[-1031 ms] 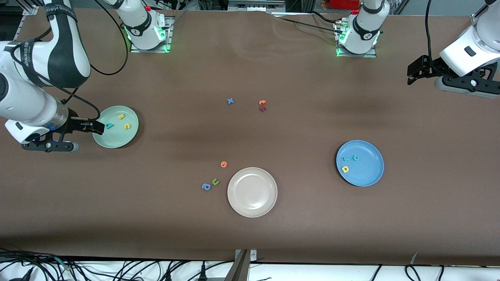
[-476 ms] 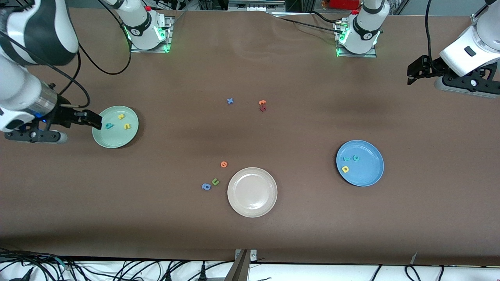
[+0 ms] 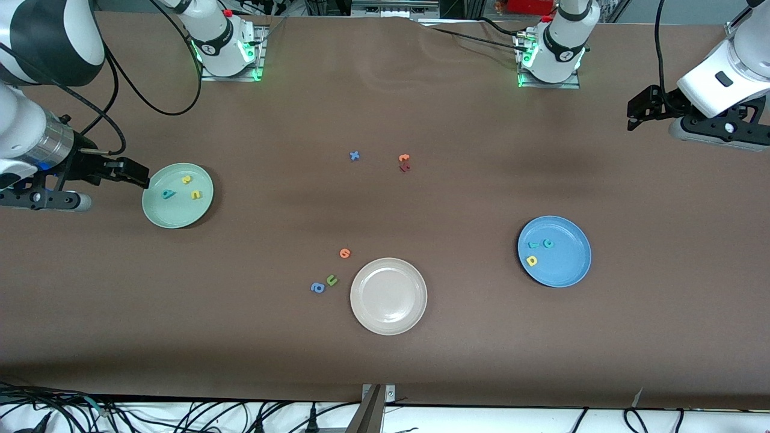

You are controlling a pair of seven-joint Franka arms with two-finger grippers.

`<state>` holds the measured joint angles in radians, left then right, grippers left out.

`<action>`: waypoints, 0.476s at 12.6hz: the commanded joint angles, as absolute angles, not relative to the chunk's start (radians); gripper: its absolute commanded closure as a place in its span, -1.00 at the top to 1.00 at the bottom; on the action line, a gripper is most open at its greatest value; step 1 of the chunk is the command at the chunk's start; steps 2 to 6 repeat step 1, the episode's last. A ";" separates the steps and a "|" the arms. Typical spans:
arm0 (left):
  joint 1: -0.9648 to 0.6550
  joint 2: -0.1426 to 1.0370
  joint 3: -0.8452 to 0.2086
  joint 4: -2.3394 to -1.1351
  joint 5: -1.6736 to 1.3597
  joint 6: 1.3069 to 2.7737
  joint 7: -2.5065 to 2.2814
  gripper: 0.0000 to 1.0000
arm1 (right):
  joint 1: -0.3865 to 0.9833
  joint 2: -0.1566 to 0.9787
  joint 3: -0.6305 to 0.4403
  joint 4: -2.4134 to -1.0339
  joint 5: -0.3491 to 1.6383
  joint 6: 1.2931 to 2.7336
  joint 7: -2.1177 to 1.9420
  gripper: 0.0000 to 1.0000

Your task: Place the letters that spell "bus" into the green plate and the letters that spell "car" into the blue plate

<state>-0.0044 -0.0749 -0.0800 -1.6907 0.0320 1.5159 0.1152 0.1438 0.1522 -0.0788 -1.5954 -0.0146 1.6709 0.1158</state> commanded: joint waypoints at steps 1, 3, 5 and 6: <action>0.002 -0.092 -0.081 -1.706 0.015 1.520 0.115 1.00 | 0.132 0.155 -0.066 -1.575 -0.003 1.644 0.135 0.99; 0.002 -0.092 -0.081 -1.706 0.015 1.520 0.115 1.00 | 0.132 0.155 -0.066 -1.575 -0.003 1.644 0.135 0.99; 0.002 -0.092 -0.081 -1.706 0.015 1.520 0.115 1.00 | 0.132 0.155 -0.066 -1.575 -0.003 1.644 0.135 0.99; 0.002 -0.092 -0.081 -1.706 0.015 1.520 0.115 1.00 | 0.132 0.155 -0.066 -1.575 -0.003 1.644 0.135 0.99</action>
